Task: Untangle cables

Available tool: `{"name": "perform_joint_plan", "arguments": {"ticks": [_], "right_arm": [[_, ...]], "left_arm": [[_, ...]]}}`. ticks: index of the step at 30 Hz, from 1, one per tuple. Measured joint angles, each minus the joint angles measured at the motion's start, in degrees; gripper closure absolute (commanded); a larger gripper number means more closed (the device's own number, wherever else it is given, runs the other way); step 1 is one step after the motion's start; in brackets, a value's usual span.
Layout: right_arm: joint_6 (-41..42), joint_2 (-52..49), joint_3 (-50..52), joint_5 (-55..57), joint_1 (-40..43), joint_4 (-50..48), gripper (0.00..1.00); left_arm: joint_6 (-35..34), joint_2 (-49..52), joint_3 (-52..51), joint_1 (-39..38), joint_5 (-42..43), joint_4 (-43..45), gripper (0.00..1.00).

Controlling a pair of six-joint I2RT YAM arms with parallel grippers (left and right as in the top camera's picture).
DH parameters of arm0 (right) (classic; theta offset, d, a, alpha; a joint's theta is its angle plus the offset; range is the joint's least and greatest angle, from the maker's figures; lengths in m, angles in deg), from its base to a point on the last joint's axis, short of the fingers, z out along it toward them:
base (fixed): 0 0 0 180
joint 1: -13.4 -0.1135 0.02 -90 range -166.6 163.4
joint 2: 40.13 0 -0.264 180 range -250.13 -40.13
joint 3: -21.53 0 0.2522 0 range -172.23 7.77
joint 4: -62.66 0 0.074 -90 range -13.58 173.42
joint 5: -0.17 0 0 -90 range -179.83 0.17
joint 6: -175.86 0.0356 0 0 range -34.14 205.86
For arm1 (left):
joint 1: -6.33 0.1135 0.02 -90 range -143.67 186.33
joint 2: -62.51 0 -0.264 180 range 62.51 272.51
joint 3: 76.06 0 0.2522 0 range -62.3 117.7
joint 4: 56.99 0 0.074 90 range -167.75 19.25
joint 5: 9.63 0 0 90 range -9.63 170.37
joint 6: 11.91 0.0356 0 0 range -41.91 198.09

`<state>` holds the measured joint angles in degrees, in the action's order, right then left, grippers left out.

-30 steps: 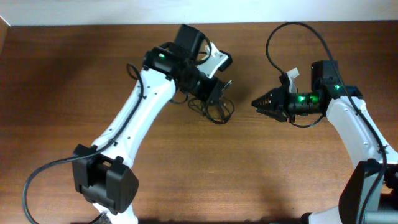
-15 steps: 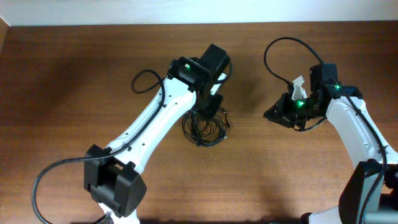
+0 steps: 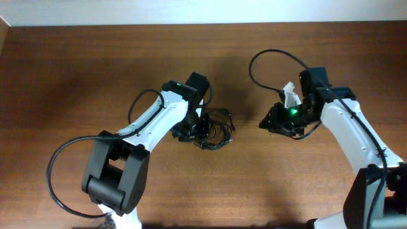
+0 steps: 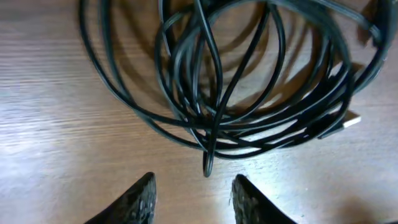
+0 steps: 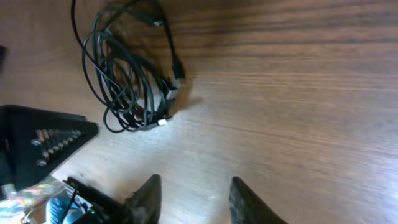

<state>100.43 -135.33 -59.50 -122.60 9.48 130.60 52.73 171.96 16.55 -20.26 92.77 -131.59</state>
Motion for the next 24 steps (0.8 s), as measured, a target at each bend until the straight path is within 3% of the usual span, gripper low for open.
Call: {"name": "perform_joint_plan", "arguments": {"ticks": [2, 4, 6, 8, 11, 12, 19, 23, 24], "right_arm": [[0.59, 0.0, 0.0, 0.02, -1.4, -2.01, 0.55], [1.68, -0.04, 0.02, 0.07, -1.88, -3.63, 0.54], [2.16, -0.83, 0.02, 0.09, -2.51, -5.42, 0.53], [2.38, -2.56, 0.07, 0.24, -4.07, -7.02, 0.53], [2.82, -4.07, 0.13, 0.46, -7.37, -10.45, 0.51], [3.06, -4.39, 0.13, 0.92, -8.5, -11.02, 0.45], [7.67, -9.46, 0.22, 5.11, -15.85, -16.44, 0.33], [11.26, -11.87, 0.28, 5.81, -17.46, -21.11, 0.34], [12.0, -12.35, 0.33, 5.81, -17.7, -22.1, 0.4]], "left_arm": [[2.01, 0.0, -2.71, 0.0, 2.45, 2.32, 0.62], [3.15, 0.0, -4.7, 0.0, 3.91, 4.76, 0.74], [3.72, 0.07, -7.17, 0.0, 4.61, 8.28, 0.78], [3.93, 0.07, -8.83, 0.0, 4.98, 10.38, 1.0], [4.59, 0.07, -9.66, 0.0, 5.2, 12.44, 1.0], [5.07, 0.07, -9.66, 0.0, 5.22, 12.52, 1.0], [14.84, -1.03, -9.64, 0.0, 5.22, 12.11, 1.0], [17.03, -10.1, -9.64, 0.0, 5.2, 11.28, 1.0], [17.18, -12.15, -9.64, 0.0, 5.22, 10.88, 1.0]]}}
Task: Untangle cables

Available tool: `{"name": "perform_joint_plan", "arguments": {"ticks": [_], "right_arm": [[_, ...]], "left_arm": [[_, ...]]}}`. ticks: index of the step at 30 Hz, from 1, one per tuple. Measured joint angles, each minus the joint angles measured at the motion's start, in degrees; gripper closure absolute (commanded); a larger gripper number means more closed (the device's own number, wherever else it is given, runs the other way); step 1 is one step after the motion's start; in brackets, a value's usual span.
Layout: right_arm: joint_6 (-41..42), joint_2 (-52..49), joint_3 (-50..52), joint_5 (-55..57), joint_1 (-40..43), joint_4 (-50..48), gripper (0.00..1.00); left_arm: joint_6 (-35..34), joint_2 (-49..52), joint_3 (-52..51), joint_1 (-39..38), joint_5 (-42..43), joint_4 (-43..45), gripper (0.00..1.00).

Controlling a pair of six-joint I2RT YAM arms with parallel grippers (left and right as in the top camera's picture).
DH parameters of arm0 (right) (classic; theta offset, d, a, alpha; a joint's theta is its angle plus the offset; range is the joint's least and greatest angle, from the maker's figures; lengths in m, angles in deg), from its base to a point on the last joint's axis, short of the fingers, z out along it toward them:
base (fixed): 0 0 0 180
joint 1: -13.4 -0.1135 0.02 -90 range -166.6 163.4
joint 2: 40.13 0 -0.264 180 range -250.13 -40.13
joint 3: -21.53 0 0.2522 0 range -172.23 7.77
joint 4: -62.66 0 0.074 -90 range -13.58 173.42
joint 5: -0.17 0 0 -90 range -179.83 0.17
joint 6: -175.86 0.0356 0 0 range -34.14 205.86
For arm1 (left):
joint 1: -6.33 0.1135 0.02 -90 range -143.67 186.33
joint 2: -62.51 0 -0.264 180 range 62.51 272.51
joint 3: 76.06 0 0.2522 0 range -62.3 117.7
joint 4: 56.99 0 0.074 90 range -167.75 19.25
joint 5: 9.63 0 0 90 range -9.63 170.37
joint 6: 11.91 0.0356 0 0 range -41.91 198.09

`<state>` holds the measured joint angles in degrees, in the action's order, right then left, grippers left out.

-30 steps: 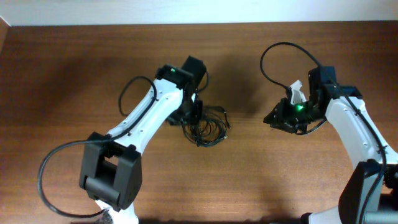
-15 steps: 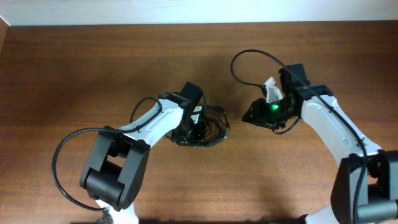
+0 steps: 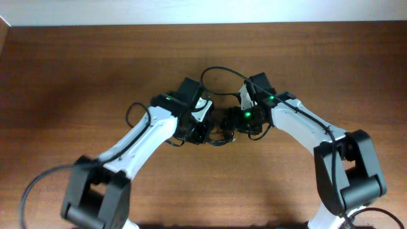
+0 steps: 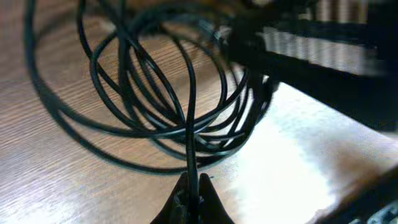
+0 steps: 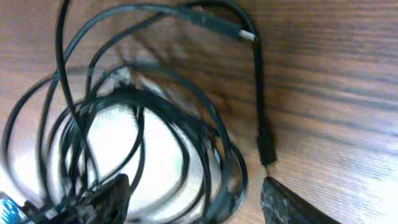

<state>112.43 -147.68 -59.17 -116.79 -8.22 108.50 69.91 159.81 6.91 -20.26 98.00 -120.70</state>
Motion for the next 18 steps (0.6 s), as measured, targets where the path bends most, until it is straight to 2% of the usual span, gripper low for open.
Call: {"name": "perform_joint_plan", "arguments": {"ticks": [4, 7, 12, 18], "right_arm": [[2.19, -1.84, 0.0, 1.38, -0.94, -0.72, 0.77], [2.84, -2.16, 0.0, 3.85, -0.94, 0.68, 0.92], [3.17, -2.19, 0.0, 5.11, -0.94, 1.77, 0.96], [3.23, -2.08, -0.15, 4.98, -1.16, 3.87, 0.96]], "left_arm": [[0.28, -4.81, 0.0, 0.04, 0.44, -0.83, 1.0], [0.31, -10.01, 1.46, 0.15, 0.72, -1.07, 1.0], [0.31, -18.18, 7.82, 0.52, 1.11, -0.96, 1.0], [-0.09, -25.73, 9.38, 0.46, -1.25, 1.92, 1.0]]}}
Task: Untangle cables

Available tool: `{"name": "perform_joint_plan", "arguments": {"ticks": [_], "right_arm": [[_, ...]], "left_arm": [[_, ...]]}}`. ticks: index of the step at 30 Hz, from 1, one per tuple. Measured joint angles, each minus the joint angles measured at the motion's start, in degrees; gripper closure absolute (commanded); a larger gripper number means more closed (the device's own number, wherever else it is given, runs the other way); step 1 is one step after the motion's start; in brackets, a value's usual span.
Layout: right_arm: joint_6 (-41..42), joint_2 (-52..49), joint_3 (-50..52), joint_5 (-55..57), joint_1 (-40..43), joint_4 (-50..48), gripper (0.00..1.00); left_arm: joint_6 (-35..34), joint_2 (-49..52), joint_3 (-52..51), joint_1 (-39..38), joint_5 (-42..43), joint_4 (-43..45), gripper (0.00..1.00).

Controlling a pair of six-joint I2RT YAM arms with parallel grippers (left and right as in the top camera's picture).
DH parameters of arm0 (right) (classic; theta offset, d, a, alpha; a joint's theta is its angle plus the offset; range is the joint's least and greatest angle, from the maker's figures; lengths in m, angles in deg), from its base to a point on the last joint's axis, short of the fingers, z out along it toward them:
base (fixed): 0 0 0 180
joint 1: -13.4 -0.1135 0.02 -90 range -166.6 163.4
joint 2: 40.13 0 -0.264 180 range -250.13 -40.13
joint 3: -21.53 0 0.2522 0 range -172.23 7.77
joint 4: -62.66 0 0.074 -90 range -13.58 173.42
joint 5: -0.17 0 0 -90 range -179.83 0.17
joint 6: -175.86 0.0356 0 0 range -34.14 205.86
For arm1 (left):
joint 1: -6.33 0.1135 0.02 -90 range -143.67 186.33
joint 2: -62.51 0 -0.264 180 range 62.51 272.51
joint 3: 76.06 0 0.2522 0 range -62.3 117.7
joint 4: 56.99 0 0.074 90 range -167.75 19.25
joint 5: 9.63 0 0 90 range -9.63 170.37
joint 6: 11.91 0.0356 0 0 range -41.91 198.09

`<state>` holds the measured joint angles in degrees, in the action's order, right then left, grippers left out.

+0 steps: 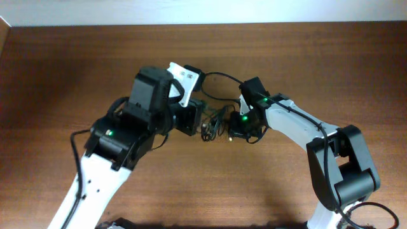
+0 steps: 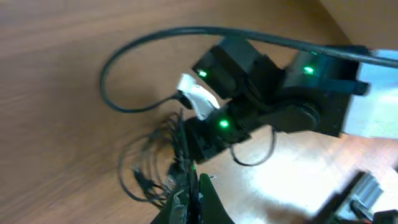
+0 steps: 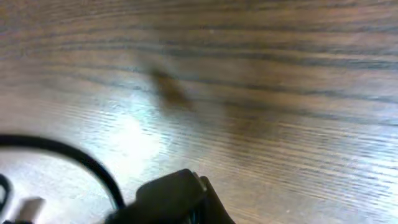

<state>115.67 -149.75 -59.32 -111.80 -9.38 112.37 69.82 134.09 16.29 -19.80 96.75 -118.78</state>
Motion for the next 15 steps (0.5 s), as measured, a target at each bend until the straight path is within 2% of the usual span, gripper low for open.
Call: {"name": "perform_joint_plan", "arguments": {"ticks": [7, 10, 13, 15], "right_arm": [[0.17, 2.12, -2.19, -3.72, -0.55, 0.94, 0.96], [0.22, 2.78, -2.67, -6.12, 0.96, 3.06, 0.93], [0.22, 2.82, -2.78, -7.93, 4.48, 6.51, 0.76], [-0.7, 2.73, -2.4, -8.26, 7.56, 9.6, 0.37]], "left_arm": [[-8.94, -7.52, -0.87, -0.59, -20.57, -1.03, 1.0], [-10.27, -9.2, -0.92, -0.83, -24.65, -1.22, 1.0], [-11.06, -9.29, -1.05, -1.07, -25.29, -2.12, 0.98], [-11.17, -9.22, -1.05, -1.16, -25.22, -3.58, 0.91]]}}
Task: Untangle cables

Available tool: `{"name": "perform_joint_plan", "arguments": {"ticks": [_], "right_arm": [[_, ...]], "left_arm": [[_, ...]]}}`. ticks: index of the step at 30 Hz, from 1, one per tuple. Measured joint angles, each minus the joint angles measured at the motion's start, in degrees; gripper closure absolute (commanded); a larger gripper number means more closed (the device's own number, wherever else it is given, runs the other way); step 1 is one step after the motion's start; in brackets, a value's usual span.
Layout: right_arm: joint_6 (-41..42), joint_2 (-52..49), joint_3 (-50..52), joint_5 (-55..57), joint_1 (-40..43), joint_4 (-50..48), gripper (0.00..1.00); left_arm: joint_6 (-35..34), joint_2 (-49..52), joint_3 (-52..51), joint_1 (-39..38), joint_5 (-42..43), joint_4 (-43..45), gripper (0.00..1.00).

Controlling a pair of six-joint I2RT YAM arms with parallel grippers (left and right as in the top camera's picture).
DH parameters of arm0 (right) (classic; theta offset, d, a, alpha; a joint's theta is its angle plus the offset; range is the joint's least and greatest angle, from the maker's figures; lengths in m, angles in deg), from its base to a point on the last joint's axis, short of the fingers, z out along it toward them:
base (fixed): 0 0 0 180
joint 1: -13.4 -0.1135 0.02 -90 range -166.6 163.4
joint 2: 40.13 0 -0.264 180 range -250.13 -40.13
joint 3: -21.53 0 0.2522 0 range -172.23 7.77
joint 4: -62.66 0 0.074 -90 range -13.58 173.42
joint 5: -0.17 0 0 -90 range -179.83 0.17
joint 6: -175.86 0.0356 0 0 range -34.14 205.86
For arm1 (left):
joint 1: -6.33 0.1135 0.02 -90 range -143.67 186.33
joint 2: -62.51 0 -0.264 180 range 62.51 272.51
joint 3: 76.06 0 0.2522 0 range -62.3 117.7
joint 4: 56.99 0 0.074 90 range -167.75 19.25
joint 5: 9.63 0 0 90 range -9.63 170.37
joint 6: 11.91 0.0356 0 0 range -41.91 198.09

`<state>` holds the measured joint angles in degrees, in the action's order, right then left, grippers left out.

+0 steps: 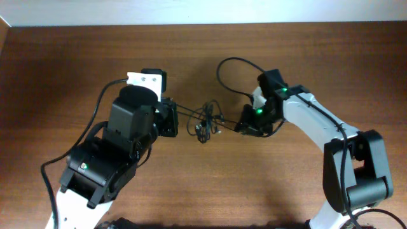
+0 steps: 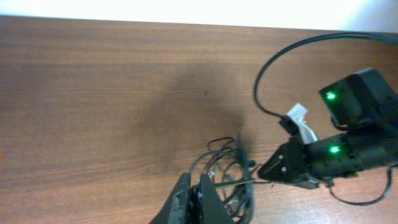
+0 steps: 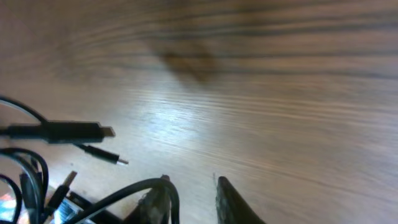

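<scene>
A tangle of thin black cables point(image 1: 205, 122) lies mid-table between the two grippers. My left gripper point(image 1: 173, 118) is shut on one strand, which runs taut to the tangle. In the left wrist view the pinched fingers point(image 2: 194, 190) sit just left of the cable loops point(image 2: 233, 177). My right gripper point(image 1: 245, 125) is at the tangle's right edge. Its jaws point(image 3: 193, 182) stand open, and a black cable arches over the left finger without being pinched. A black plug point(image 3: 62, 132) and a thinner connector lie to its left.
The brown wooden table point(image 1: 63, 63) extends on every side, with its far edge against a pale wall point(image 1: 203, 11). The right arm's own wiring loop point(image 1: 230, 69) rises behind the tangle. My left arm's bulky body point(image 1: 108, 159) covers the near left.
My right gripper, shut at the tangle before, now stands open a little further right. My left gripper, still shut on its strand, has moved left, so the tangle is drawn out sideways.
Both grippers were open, the left over the coiled cables and the right far off. Then the left was shut on a strand and the right was at the coil. Both were then shut at the lifted tangle; now the left holds a taut strand and the right is open.
</scene>
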<state>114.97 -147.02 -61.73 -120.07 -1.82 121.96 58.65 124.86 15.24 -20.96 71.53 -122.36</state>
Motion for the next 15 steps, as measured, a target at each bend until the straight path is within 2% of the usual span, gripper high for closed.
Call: {"name": "perform_joint_plan", "arguments": {"ticks": [1, 3, 4, 5, 8, 10, 15], "right_arm": [[-1.07, -0.28, 0.42, 2.75, 1.25, 1.14, 0.28], [-3.13, -2.34, 2.19, 8.2, 4.72, 3.74, 0.21], [-4.31, -2.67, 2.27, 9.31, 6.23, 5.07, 0.16], [-5.29, -2.64, 2.21, 9.7, 6.36, 5.49, 0.14], [-8.85, -2.62, 2.1, 8.33, 6.91, 6.75, 0.14], [-13.07, -2.62, 2.12, 5.09, 8.37, 8.28, 0.14], [-22.08, -0.39, -3.13, 0.92, 12.72, 20.7, 0.13]], "left_arm": [[-0.04, 0.13, 0.02, 0.02, -1.42, 0.17, 0.86], [-0.28, 0.17, 1.7, 1.38, -4.28, 0.26, 0.78], [-0.22, 0.5, 2.32, 1.51, -4.63, -0.2, 0.67], [-0.13, 1.99, 2.67, 1.49, -4.74, -1.55, 0.64], [-0.15, 7.28, 2.73, 1.53, -3.56, -3.37, 0.63], [-0.11, 11.8, 2.71, 1.55, -0.13, -4.79, 0.58], [1.66, 17.49, 2.71, 2.01, 7.39, -5.38, 0.51]]}}
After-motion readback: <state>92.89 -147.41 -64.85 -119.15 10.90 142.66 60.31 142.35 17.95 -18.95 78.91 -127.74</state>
